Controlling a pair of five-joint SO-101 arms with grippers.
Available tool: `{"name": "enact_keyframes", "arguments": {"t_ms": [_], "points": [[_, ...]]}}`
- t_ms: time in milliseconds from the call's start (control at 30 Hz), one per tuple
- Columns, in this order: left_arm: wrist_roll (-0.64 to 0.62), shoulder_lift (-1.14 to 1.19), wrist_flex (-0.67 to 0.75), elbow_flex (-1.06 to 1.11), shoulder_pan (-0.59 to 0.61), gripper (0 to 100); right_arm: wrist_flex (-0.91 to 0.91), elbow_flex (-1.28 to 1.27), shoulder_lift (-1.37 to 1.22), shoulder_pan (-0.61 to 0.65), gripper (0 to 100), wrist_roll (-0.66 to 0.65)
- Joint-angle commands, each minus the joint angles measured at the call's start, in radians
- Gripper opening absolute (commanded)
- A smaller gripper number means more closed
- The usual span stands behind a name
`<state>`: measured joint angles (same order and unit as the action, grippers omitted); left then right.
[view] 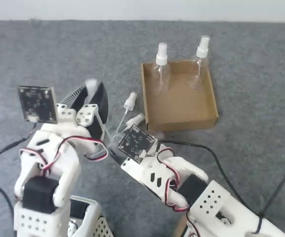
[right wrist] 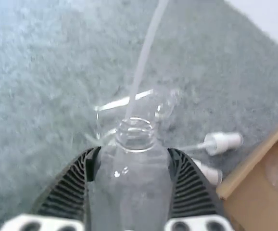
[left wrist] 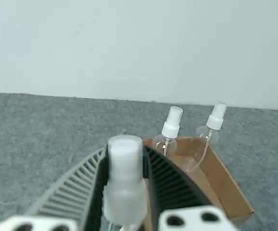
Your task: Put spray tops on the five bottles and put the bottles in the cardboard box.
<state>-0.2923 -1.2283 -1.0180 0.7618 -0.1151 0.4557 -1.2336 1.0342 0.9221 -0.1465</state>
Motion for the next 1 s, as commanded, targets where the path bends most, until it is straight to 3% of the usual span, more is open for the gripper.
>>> {"name": "enact_keyframes", "arguments": {"t_ms": [0, 200, 433, 633, 833, 967], "points": [[-0.002, -0.032, 0.003, 0.022, -0.049, 1, -0.225, -0.063, 0.028, -0.001, 0.6, 0.031], [0.055, -0.035, 0.015, 0.036, -0.109, 1, -0.328, -0.1, 0.028, -0.002, 0.6, 0.158], [0.061, -0.034, 0.011, 0.036, -0.11, 2, -0.386, -0.138, 0.028, -0.002, 0.6, 0.164], [0.061, -0.04, 0.011, 0.035, -0.11, 15, -0.383, -0.14, 0.028, -0.002, 0.6, 0.164], [0.115, -0.034, 0.012, -0.015, -0.107, 14, -0.381, -0.141, 0.028, -0.002, 0.6, 0.164], [0.117, -0.031, 0.014, -0.079, -0.029, 11, -0.381, -0.141, 0.028, -0.002, 0.6, 0.164]]}}
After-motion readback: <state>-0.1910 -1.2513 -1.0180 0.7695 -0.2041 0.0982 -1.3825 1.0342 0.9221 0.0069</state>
